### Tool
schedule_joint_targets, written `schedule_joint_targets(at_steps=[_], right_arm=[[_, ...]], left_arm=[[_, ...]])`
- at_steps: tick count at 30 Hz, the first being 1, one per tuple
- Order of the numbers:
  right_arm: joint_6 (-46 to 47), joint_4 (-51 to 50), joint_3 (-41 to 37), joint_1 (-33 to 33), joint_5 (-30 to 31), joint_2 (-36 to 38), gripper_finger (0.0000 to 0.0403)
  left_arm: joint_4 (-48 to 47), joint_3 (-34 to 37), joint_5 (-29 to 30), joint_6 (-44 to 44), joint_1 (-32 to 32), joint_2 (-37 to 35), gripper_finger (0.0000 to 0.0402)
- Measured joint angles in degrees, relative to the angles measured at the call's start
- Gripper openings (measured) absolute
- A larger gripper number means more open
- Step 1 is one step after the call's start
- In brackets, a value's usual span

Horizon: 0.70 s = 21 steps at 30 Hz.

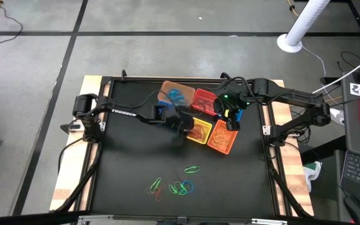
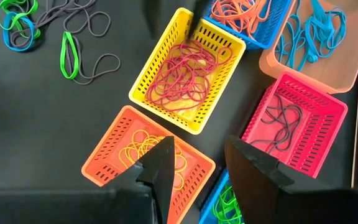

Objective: Sort rubber bands into baskets
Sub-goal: Put the violet rubber band into the pink basket

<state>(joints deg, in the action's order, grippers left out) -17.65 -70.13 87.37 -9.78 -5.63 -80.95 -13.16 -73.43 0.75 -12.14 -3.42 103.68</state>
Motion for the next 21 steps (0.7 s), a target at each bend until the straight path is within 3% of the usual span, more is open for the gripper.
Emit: schedule_joint_targets(at_steps=[14, 21], right_arm=[[-0.26, 0.03, 0.00, 0.02, 0.00, 0.00, 0.0143], [-0.24, 0.22, 0.00, 0.02, 0.00, 0.00, 0.0143]], left_arm=[[-11.43, -0.02, -2.94, 2.10, 8.89, -0.03, 0.0139], [-13.37, -0.02, -7.83, 3.21, 11.48, 3.16, 0.0129]])
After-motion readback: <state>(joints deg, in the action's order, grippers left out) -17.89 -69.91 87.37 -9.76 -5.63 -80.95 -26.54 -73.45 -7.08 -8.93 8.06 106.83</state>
